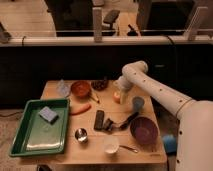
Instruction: Place apple in metal cup
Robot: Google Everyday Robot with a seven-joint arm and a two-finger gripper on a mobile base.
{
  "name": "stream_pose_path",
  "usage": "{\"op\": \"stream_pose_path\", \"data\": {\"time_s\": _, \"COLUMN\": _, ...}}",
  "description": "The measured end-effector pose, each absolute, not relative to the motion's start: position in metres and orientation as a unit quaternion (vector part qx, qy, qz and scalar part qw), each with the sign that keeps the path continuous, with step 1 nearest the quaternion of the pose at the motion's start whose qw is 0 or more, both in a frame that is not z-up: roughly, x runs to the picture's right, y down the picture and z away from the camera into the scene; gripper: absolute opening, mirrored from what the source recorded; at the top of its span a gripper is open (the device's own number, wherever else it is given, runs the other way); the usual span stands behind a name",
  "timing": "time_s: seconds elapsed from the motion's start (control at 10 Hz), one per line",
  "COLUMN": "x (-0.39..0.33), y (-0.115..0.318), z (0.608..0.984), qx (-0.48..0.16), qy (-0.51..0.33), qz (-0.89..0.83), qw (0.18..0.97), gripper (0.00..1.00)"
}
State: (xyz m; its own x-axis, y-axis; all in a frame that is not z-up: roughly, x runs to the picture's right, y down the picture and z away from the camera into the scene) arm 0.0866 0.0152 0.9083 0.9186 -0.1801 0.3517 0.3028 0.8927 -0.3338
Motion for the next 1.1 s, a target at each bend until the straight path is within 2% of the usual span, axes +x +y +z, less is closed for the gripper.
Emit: {"op": "stream_pose_path", "data": {"time_s": 1.1, "x": 0.0765, "y": 0.0191, "z": 0.9162, "qx": -0.205, "qy": -0.168, "qz": -0.161, "qw": 0.951, "gripper": 0.80}}
